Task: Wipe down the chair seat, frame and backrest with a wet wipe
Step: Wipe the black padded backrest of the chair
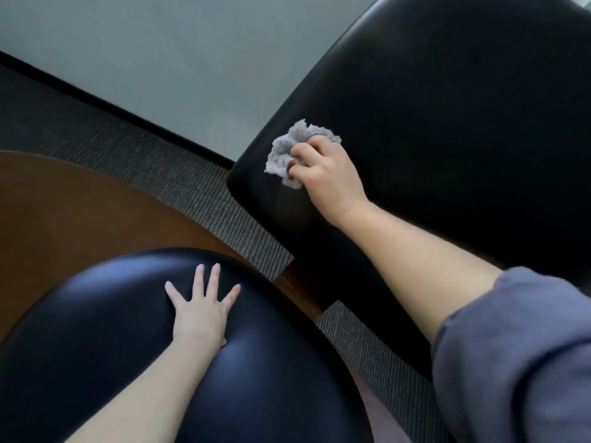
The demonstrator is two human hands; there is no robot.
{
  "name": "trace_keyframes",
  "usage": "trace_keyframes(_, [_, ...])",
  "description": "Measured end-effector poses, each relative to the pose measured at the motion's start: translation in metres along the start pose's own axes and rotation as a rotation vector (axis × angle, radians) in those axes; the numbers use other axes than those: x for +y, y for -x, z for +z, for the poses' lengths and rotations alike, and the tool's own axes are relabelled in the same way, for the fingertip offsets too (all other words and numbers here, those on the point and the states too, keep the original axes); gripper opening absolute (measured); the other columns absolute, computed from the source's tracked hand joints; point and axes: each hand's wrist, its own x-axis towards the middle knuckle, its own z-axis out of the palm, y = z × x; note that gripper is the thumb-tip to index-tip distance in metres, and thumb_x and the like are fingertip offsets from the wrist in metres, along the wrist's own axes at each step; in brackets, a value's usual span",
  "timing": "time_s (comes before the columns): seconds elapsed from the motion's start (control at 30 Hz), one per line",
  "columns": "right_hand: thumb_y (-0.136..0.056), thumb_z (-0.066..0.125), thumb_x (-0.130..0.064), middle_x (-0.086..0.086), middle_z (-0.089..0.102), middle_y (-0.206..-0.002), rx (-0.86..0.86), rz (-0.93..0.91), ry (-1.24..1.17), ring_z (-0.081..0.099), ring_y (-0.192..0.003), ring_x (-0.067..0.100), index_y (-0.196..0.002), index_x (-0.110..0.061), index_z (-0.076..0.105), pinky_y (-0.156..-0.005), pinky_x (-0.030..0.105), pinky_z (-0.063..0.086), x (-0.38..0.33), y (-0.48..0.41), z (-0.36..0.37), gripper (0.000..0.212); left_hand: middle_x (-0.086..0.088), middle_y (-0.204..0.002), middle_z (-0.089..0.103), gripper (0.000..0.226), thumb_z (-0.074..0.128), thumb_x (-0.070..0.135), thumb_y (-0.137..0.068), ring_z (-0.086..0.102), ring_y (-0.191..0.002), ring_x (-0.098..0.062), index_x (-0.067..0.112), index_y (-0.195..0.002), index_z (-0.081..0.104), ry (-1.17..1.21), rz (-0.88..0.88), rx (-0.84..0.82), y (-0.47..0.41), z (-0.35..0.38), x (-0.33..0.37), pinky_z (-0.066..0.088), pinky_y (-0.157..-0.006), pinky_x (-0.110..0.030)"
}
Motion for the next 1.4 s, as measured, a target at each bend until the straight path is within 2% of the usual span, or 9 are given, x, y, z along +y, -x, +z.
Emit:
trace_keyframes(0.07, [-0.087, 0.053, -0.004, 0.011, 0.062, -0.100, -0.092, -0.014, -0.014, 0.051, -0.098, 0.029, -0.090, -0.011, 0.071, -0.085, 0.041, 0.045, -0.012, 0.015, 0.016, 0.019, -0.014, -0.156, -0.031, 0.098, 0.058, 0.056, -0.088, -0.026, -0.144, -0.040, 0.039, -0.151, -0.015, 0.005, 0.013, 0.005, 0.002, -0.001, -0.003, 0.007, -0.105, -0.075])
trace_keyframes(0.2, [-0.094, 0.047, -0.007, 0.014, 0.053, -0.114, -0.592, 0.192, -0.082, 0.043, -0.109, 0.029, -0.106, -0.008, 0.065, -0.091, 0.037, 0.036, -0.033, 0.101, 0.041, 0.022, -0.014, -0.158, -0.028, 0.093, 0.052, 0.062, -0.089, -0.024, -0.145, -0.039, 0.036, -0.153, -0.011, -0.008, 0.041, 0.048, 0.006, 0.005, -0.008, 0.006, -0.108, -0.073])
trace_keyframes(0.37, [-0.083, 0.055, -0.003, 0.003, 0.057, -0.108, -0.393, 0.503, -0.327, 0.046, -0.101, 0.025, -0.097, -0.016, 0.068, -0.082, 0.031, 0.041, -0.096, 0.170, 0.059, 0.023, -0.013, -0.159, -0.026, 0.091, 0.045, 0.067, -0.090, -0.022, -0.146, -0.038, 0.033, -0.154, -0.010, -0.002, 0.064, 0.049, 0.032, 0.016, -0.018, 0.006, -0.108, -0.072])
trace_keyframes(0.53, [-0.086, 0.044, -0.004, -0.007, 0.050, -0.117, -0.479, 0.878, -0.508, 0.041, -0.106, 0.013, -0.106, -0.025, 0.064, -0.084, 0.025, 0.041, -0.186, 0.243, 0.073, 0.035, -0.010, -0.158, -0.030, 0.093, 0.044, 0.070, -0.088, -0.024, -0.145, -0.037, 0.035, -0.152, -0.015, -0.017, 0.093, 0.001, 0.082, 0.048, -0.028, 0.012, -0.106, -0.074])
trace_keyframes(0.83, [-0.086, 0.044, -0.006, -0.005, 0.049, -0.111, -0.745, 0.466, -0.444, 0.041, -0.103, 0.023, -0.099, -0.023, 0.060, -0.068, 0.032, 0.039, -0.270, 0.357, 0.005, 0.026, -0.008, -0.158, -0.029, 0.093, 0.050, 0.068, -0.087, -0.023, -0.146, -0.035, 0.038, -0.153, -0.009, 0.121, 0.146, -0.112, 0.204, 0.117, -0.010, 0.015, -0.112, -0.065])
trace_keyframes(1.0, [-0.083, 0.057, -0.010, -0.007, 0.056, -0.091, -0.920, 0.574, -0.850, 0.054, -0.093, 0.015, -0.087, -0.022, 0.064, -0.079, 0.027, 0.043, -0.300, 0.390, -0.049, 0.014, -0.006, -0.164, 0.005, 0.077, 0.062, 0.050, -0.086, 0.007, -0.150, -0.025, 0.030, -0.152, 0.026, 0.498, 0.146, -0.163, 0.282, 0.142, 0.025, 0.031, -0.114, -0.044])
trace_keyframes(1.13, [-0.079, 0.062, -0.002, -0.002, 0.058, -0.075, -0.771, 1.056, -1.377, 0.055, -0.064, 0.006, -0.082, -0.020, 0.056, -0.057, 0.022, 0.047, -0.328, 0.419, -0.099, 0.019, 0.005, -0.118, 0.067, 0.050, 0.073, 0.020, -0.079, 0.062, -0.108, -0.006, 0.021, -0.127, 0.060, 1.205, 0.111, -0.169, 0.351, 0.148, 0.045, 0.047, -0.099, -0.025])
trace_keyframes(1.27, [-0.088, 0.059, -0.008, 0.001, 0.057, -0.073, -0.742, 1.168, -1.333, 0.057, -0.067, 0.012, -0.082, -0.017, 0.054, -0.063, 0.035, 0.053, -0.357, 0.445, -0.119, 0.012, 0.010, -0.082, 0.070, 0.011, 0.070, 0.020, -0.080, 0.065, -0.084, -0.006, 0.030, -0.082, 0.066, 1.236, 0.026, -0.036, 0.400, 0.159, 0.041, 0.049, -0.075, -0.016])
trace_keyframes(1.4, [-0.087, 0.061, -0.019, -0.005, 0.053, -0.067, -0.814, 1.042, -1.247, 0.052, -0.067, 0.011, -0.072, -0.022, 0.053, -0.065, 0.037, 0.052, -0.395, 0.455, -0.134, 0.017, 0.008, -0.075, 0.060, 0.018, 0.064, 0.016, -0.085, 0.056, -0.077, -0.012, 0.025, -0.070, 0.059, 1.215, -0.038, -0.007, 0.443, 0.180, 0.019, 0.041, -0.068, -0.025])
